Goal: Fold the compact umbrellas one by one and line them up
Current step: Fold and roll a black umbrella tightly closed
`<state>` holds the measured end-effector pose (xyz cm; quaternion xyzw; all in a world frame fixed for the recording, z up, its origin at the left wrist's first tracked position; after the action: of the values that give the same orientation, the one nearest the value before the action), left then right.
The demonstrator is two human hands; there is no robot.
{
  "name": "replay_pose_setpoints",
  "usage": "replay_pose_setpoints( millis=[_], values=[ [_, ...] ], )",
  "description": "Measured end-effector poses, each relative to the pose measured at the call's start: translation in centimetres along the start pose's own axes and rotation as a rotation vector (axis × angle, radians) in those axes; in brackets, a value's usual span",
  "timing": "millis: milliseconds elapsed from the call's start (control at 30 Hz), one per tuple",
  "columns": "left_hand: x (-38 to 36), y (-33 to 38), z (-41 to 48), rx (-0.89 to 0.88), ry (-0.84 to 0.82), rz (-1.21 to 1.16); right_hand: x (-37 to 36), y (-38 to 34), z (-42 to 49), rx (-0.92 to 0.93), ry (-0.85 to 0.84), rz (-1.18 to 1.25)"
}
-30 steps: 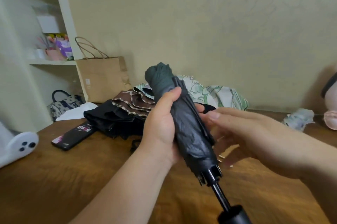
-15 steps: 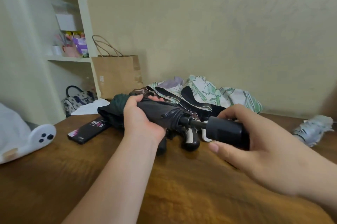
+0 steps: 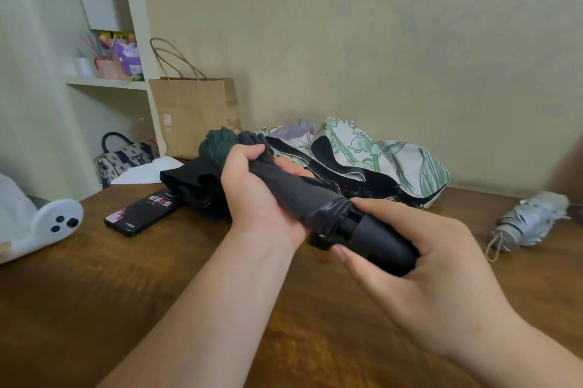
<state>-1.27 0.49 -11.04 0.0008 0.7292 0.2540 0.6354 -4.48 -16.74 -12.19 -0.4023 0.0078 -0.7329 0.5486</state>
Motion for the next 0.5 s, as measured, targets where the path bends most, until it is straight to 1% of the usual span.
replay_pose_setpoints(
  millis=[100, 167, 233, 300, 333, 367, 400, 433, 467, 500],
  values=[
    [0.1, -0.4, -0.2, 0.01, 0.021, 0.029, 0.3, -0.4, 0.1, -0.057, 0.042, 0.043],
    [-0.2, -0.7, -0.4, 0.079, -0.002, 0.028, 0.9, -0.7, 0.5, -0.113, 0.04, 0.066],
    [-0.4, -1.2, -0.7, 0.126, -0.031, 0.059, 2.5, -0.9, 1.4, -0.237, 0.036, 0.13],
    [-0.6, -1.2, -0.8, 0.207, -0.106, 0.194, 4.9, -0.7, 2.8, -0.383, -0.028, 0.207],
    [-0.7, -1.0, -1.3, 0.288, -0.163, 0.362, 6.4, -0.6, 3.4, -0.458, -0.047, 0.251],
    [-1.0, -0.7, -2.1, 0.381, -0.253, 0.631, 8.0, -0.5, 3.9, -0.517, -0.047, 0.285],
    [-0.9, -0.1, -3.4, 0.471, -0.396, 0.96, 9.5, -0.4, 4.3, -0.562, -0.041, 0.302],
    [-0.9, 0.4, -4.8, 0.512, -0.551, 1.299, 10.8, -0.3, 4.5, -0.593, -0.038, 0.305],
    [-0.9, 0.6, -5.5, 0.44, -0.67, 1.59, 12.0, -0.3, 4.4, -0.616, -0.048, 0.3],
    [-1.4, 0.4, -6.1, 0.224, -0.706, 1.862, 12.9, -0.1, 4.4, -0.636, -0.063, 0.288]
  ],
)
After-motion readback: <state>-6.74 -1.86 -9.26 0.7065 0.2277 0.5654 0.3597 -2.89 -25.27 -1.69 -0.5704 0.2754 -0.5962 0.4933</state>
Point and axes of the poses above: each hand's wrist, its own z-axis towards the middle knuckle, its own x-axis out of the back of the hand, y = z × x, the point moved 1 cm from there along z, towards the middle knuckle
